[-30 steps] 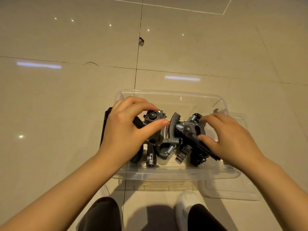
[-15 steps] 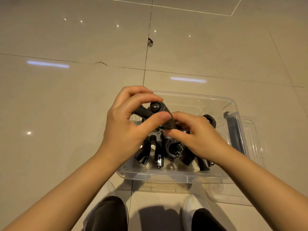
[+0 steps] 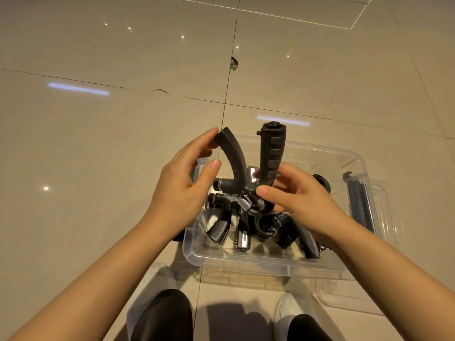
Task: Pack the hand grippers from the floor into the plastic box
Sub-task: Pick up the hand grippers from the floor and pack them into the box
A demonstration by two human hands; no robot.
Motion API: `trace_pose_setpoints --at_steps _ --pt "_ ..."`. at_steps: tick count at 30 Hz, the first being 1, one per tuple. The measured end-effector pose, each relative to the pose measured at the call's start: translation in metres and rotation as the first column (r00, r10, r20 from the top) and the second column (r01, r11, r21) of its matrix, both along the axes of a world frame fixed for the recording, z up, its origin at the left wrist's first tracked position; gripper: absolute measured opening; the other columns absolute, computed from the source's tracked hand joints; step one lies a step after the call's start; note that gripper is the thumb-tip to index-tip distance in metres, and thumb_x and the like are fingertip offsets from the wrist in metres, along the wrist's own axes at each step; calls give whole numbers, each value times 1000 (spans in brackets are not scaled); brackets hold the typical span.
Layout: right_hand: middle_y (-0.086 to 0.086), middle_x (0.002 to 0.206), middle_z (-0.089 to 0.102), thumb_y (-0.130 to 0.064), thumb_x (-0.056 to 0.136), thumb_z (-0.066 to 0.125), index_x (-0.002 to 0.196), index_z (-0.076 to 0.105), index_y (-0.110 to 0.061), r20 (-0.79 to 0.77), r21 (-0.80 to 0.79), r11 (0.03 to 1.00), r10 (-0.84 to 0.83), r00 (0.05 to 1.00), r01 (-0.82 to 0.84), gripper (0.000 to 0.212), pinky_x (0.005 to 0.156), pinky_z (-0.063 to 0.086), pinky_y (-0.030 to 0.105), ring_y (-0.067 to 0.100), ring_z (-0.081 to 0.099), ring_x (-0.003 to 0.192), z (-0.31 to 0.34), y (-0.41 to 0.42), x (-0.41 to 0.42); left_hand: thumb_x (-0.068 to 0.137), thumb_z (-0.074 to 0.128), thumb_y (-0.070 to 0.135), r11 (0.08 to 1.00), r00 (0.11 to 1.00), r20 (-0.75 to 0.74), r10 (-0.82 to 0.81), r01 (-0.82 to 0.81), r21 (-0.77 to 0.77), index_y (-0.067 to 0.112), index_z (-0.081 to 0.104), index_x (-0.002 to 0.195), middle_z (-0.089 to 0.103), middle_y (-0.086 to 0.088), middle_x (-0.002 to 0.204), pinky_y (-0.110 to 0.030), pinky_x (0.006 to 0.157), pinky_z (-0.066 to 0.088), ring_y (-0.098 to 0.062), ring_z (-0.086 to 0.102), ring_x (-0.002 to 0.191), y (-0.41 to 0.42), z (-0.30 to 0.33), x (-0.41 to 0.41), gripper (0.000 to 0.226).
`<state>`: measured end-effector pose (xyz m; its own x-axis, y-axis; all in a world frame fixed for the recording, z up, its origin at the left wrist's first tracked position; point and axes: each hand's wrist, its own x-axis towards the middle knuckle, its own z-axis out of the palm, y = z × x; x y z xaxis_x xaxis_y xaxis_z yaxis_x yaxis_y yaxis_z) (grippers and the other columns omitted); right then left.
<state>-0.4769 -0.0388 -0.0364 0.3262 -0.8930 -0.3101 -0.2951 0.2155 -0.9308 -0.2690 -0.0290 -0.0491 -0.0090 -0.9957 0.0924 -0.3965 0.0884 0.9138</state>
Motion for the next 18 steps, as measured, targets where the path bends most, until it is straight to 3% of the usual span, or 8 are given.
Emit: trace_pose_setpoints --at_steps 3,6,9,11,14,16,18 --pt "-5 96 68 -15 84 67 103 60 -35 -49 -71 997 21 999 -24 28 80 49 28 9 63 91 -3 -6 1 92 43 38 1000 1000 26 -4 4 2 48 33 132 43 31 126 -12 99 37 10 43 119 0 -5 6 43" --pt "-18 99 59 -15 84 67 96 55 -37 -330 -282 942 85 940 -184 28 79 45 13 -4 55 91 -8 -16 6 94 31 48 998 1000 -2 -4 4 57 53 22 132 32 37 131 -3 100 27 17 32 124 9 -19 10 39" --pt "3 114 58 -13 80 61 98 57 -16 -645 -482 689 139 751 -542 18 67 49 25 19 58 89 -25 -29 10 88 20 67 994 999 -52 -5 11 107 56 16 133 24 35 139 -1 103 19 13 24 132 24 -36 10 46" --pt "11 117 58 -16 82 50 103 56 -12 -781 -446 519 172 600 -729 22 58 54 35 30 61 88 -43 -31 10 84 14 76 990 997 -76 -20 30 135 57 13 134 19 33 145 -1 104 15 12 18 136 33 -45 6 54" --pt "13 118 57 -19 91 34 121 55 -11 -851 -372 445 187 491 -815 37 70 55 45 34 61 95 -60 -27 16 84 12 77 991 998 -30 -53 56 120 52 12 138 11 23 153 -4 107 10 7 8 140 39 -55 -1 60" --pt "14 124 53 -16 93 40 126 51 -11 -864 -369 397 187 468 -841 35 73 53 44 34 59 98 -63 -28 18 85 12 75 993 999 7 -38 37 110 51 12 139 11 20 155 -12 112 10 3 8 141 38 -59 -2 59" --pt "17 128 51 -7 84 60 115 48 -13 -856 -333 439 231 463 -835 34 60 51 34 33 60 89 -62 -30 19 86 13 74 994 999 35 -25 21 105 50 13 139 13 19 155 -18 114 10 1 9 142 38 -62 -1 58"
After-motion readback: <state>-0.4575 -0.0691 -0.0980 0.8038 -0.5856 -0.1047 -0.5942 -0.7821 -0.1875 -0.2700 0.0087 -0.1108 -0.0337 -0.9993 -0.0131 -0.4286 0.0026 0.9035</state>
